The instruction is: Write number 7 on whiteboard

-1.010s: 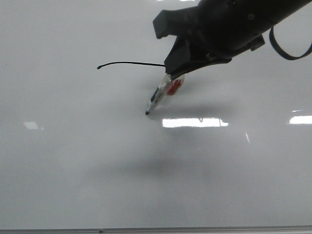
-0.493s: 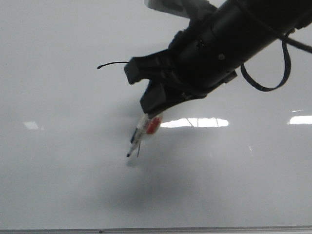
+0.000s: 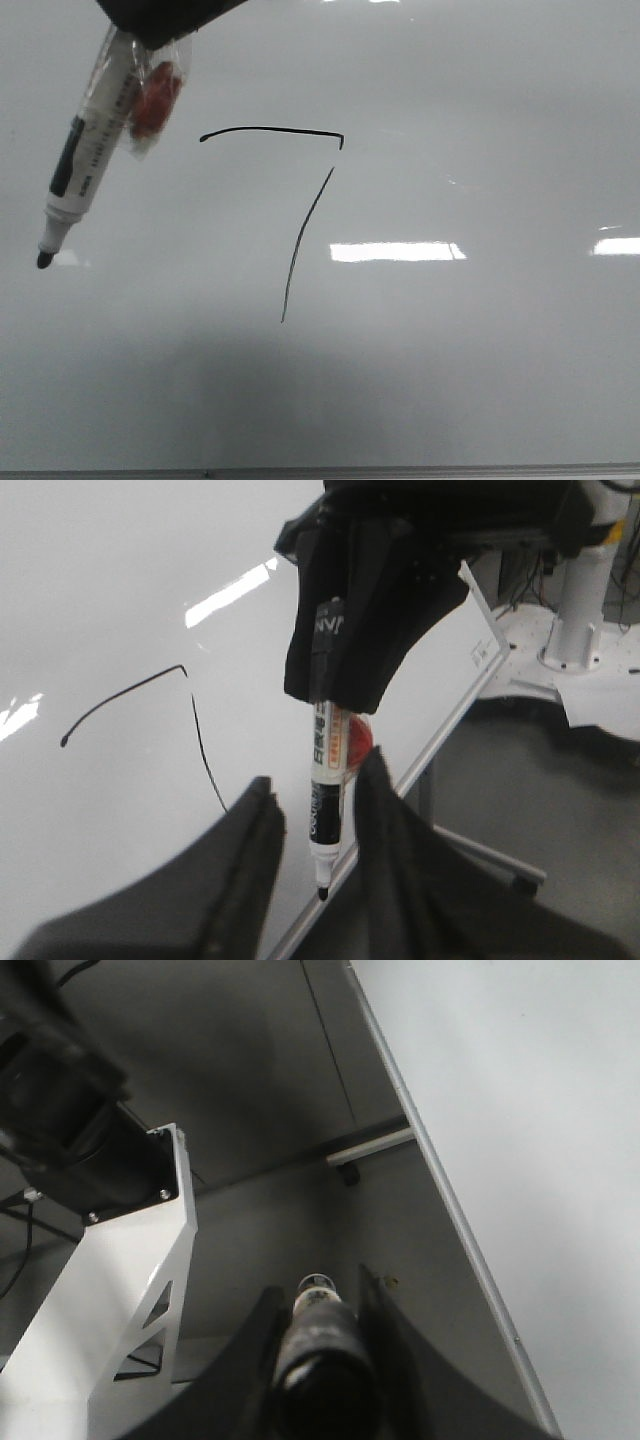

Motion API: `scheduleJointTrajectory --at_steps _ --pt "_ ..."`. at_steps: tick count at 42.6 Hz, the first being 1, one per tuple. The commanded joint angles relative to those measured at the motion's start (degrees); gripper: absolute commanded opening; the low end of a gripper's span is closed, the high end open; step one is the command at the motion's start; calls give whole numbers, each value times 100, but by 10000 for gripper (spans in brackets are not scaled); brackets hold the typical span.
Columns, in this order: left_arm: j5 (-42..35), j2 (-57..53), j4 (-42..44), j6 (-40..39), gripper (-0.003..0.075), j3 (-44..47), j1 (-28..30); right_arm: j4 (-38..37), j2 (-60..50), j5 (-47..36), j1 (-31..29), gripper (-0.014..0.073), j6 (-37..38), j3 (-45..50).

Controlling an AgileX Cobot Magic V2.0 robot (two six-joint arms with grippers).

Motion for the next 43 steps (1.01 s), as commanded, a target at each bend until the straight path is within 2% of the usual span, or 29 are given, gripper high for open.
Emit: scheduleJointTrajectory --at_steps 1,3,9,12,16,23,27,35,39,43 --pt "194 565 -110 58 491 -350 3 136 -178 196 1 -60 -117 -307" --pt "381 826 -120 58 519 -413 -8 136 -178 266 1 -60 -170 -339" --pt "440 1519 -185 95 491 -483 -8 142 -178 441 88 -60 -306 -339" --pt "495 1795 -491 249 491 -483 -8 142 -178 411 208 -60 -354 -339" --pt "403 2043 -1014 676 491 -483 -8 142 -151 370 358 -60 -366 -339" --pt "232 2108 -1026 685 488 -483 -8 147 -140 392 405 -60 -366 -339" --pt "221 2108 -1026 690 428 -483 -8 166 -140 392 405 -60 -366 -339" --pt "211 2108 -1229 814 256 -483 -8 293 -140 385 405 -60 -406 -339" --pt "203 2108 -1511 1112 221 -483 -8 442 -140 385 405 -60 -558 -339" --pt "198 2108 -1583 1229 219 -483 -8 558 -140 396 405 -60 -601 -339"
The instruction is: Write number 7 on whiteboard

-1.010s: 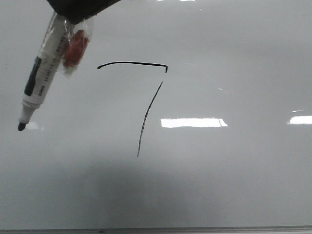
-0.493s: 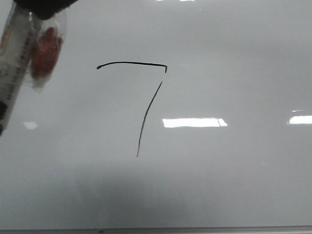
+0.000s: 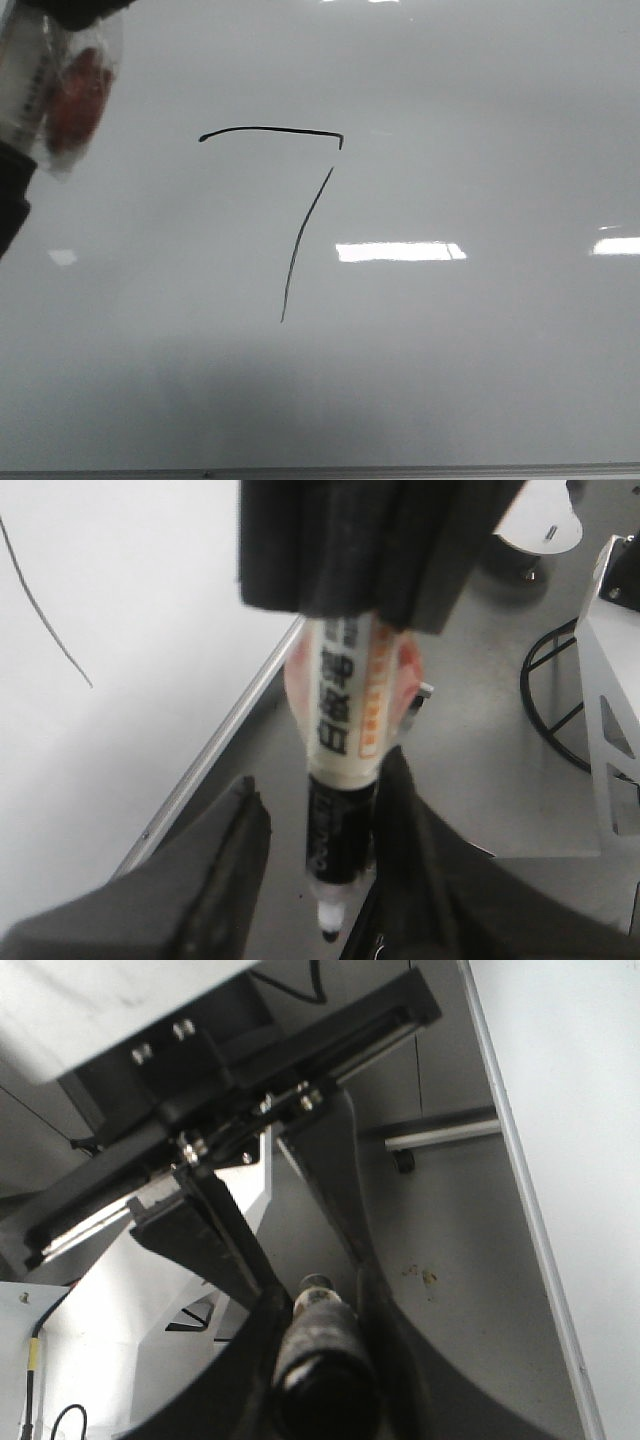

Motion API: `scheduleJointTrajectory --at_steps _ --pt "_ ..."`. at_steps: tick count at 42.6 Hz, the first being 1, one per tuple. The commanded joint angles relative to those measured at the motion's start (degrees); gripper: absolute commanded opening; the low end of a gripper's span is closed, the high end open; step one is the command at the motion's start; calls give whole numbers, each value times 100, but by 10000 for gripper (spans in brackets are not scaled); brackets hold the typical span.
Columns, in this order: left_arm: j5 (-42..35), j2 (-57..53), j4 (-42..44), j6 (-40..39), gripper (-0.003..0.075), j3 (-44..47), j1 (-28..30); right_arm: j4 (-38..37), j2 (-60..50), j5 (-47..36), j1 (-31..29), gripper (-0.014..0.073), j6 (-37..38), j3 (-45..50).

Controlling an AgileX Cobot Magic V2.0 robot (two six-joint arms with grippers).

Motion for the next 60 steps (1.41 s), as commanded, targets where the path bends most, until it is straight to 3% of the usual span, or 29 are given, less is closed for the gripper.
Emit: scheduleJointTrajectory --at_steps 1,6,14,19,25,27,33,38,43,48,52,60 --pt "-330 -4 -279 134 218 -221 -8 416 -159 -119 9 -60 -127 -196" --pt "-329 -4 -279 134 169 -221 -8 416 -159 -77 9 -60 -127 -196" --pt "-208 -4 -279 134 -10 -221 -8 404 -159 -99 9 -49 -127 -196" --pt "-167 -4 -279 134 -21 -221 -8 404 -159 -187 9 101 -127 -196" --pt "-167 -4 -128 60 -20 -221 -8 404 -208 -297 -4 416 -127 -196" --pt "-167 41 48 -139 -20 -221 6 404 -262 -379 -33 454 -122 -196" --pt "-167 176 1057 -1291 -20 -221 308 337 -666 -711 -294 456 38 -172" --pt "-121 201 2125 -2441 -20 -221 929 126 -1155 -914 -810 435 291 88" --pt "-108 201 3081 -3292 -20 -221 1857 -32 -1966 -1372 -1555 332 487 853" --pt "-245 201 3376 -3367 -20 -209 3222 -43 -3302 -2119 -2712 238 499 2296" --pt "-817 201 3342 -3367 -20 -70 4038 -43 -4555 -2537 -3535 136 522 3440" --pt "-1733 201 3297 -3367 -20 233 4653 -43 -6060 -2885 -4233 -69 952 4617"
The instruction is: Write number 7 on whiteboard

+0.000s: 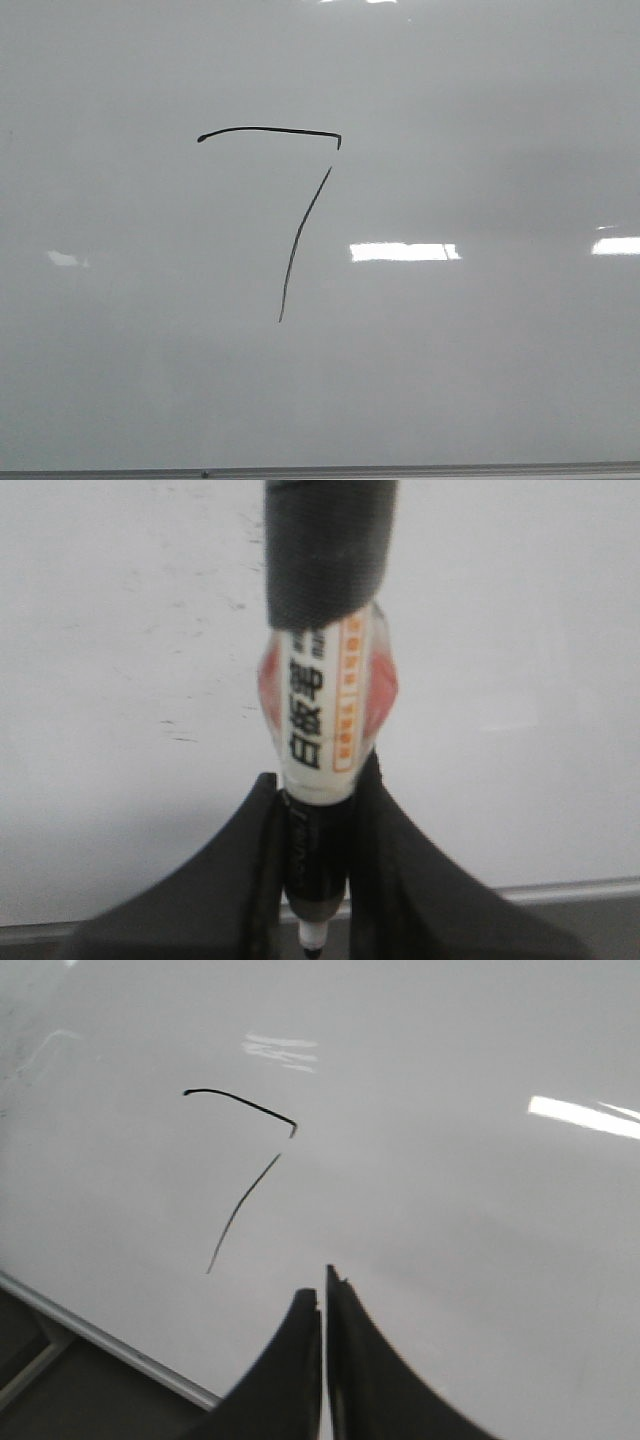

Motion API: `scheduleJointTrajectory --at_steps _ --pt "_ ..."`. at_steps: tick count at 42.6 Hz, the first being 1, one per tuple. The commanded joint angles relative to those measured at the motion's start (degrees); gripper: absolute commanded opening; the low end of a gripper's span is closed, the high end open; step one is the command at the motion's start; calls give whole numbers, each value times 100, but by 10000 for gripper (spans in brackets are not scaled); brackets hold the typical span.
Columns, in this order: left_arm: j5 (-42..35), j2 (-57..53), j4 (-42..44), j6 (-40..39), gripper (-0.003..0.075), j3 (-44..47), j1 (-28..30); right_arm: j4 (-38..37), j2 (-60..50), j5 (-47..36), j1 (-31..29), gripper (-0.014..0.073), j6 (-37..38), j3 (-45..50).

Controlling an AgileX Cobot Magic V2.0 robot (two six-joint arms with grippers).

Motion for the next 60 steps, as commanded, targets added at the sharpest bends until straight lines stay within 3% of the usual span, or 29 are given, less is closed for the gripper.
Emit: scheduleJointTrajectory --at_steps 1,12,18,24,37,60 --pt "-972 2 -41 -57 -20 -17 190 147 -577 -561 -218 -70 154 323" --pt "-2126 920 -55 -57 -20 36 200 147 -1311 -1307 -254 -68 154 822" --pt "-3286 1818 -55 -57 -20 36 200 147 -1311 -1340 -254 -68 154 822" --pt "-3960 2607 -55 -57 -20 -38 200 147 -1311 -1339 -254 -68 154 830" --pt "-4431 3426 -249 -57 -20 -227 200 147 -1311 -1323 -254 -68 154 829" --pt "-4262 3574 -313 -57 -15 -313 200 147 -1311 -1298 -254 -68 154 829"
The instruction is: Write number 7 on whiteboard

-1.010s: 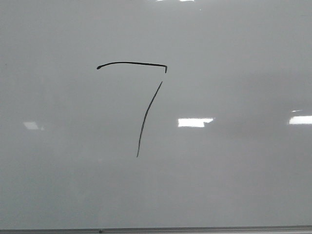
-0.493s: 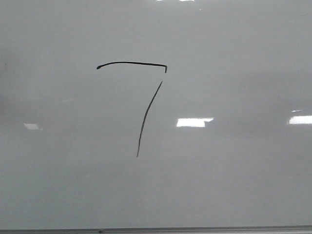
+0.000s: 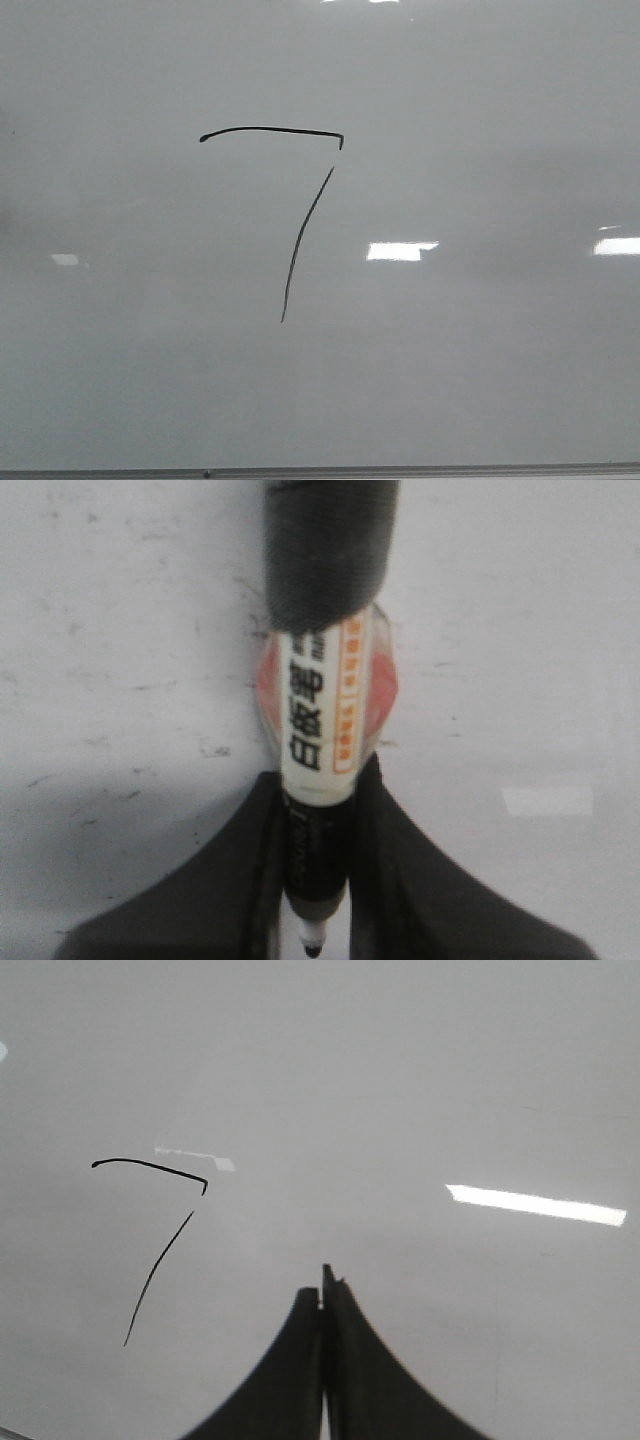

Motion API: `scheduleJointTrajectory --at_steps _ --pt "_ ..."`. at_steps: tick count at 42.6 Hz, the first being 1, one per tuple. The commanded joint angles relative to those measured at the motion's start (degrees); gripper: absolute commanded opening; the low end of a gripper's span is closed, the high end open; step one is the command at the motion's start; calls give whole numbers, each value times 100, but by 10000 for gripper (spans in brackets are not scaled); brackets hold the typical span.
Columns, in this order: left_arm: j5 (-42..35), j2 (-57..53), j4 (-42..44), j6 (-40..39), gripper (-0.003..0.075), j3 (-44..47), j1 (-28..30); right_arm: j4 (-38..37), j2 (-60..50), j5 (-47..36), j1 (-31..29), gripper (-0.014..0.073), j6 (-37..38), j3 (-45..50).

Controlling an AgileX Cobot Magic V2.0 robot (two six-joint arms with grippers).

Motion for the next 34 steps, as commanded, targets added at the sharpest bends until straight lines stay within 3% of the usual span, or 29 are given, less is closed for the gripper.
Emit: scheduleJointTrajectory --at_steps 1,16,28,34 --pt "-287 -224 -71 -57 -8 -163 6 136 53 -326 -48 -68 -2 -148" --pt "-263 -457 -71 -57 314 -163 6 136 53 -313 -48 -68 -2 -148" --pt "-65 -479 -71 -57 423 -163 6 136 53 -284 -48 -68 -2 -148" --pt "-30 -479 -71 -57 431 -163 6 136 53 -284 -48 -68 -2 -148"
